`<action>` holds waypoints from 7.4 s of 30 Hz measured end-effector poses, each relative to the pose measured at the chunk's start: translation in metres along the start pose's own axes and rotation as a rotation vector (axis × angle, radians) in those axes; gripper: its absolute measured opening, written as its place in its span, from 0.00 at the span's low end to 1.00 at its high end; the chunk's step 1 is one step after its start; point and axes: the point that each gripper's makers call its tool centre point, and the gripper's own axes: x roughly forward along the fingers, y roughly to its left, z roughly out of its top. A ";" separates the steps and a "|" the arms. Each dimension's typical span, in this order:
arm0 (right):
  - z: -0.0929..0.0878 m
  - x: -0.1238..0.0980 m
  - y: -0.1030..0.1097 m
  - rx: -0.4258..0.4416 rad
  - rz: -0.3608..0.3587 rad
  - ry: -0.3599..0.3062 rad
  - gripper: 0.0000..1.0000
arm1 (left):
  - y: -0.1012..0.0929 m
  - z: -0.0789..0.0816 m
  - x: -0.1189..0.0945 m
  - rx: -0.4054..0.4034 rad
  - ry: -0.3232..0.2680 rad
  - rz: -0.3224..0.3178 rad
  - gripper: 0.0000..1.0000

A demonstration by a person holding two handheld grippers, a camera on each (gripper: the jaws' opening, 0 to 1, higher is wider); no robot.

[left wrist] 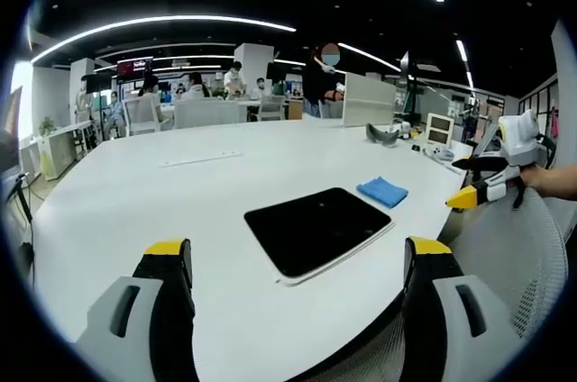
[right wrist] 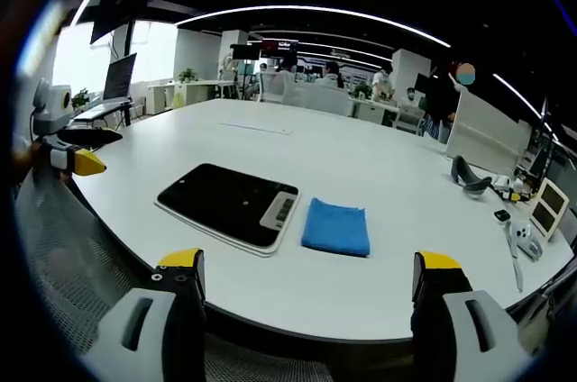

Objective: Wipe the mirror surface with the cleaning cloth until all visible marks leave the cleaned area.

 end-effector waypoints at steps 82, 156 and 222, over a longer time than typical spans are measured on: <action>0.001 0.001 -0.003 0.013 -0.010 -0.001 0.86 | 0.001 -0.001 0.000 -0.006 0.002 -0.002 0.96; -0.012 0.138 -0.039 0.113 0.106 0.224 0.35 | 0.002 -0.001 0.001 -0.001 0.001 0.001 0.96; 0.035 0.185 -0.001 0.185 0.124 0.154 0.00 | -0.004 -0.006 0.004 -0.008 0.017 -0.033 0.93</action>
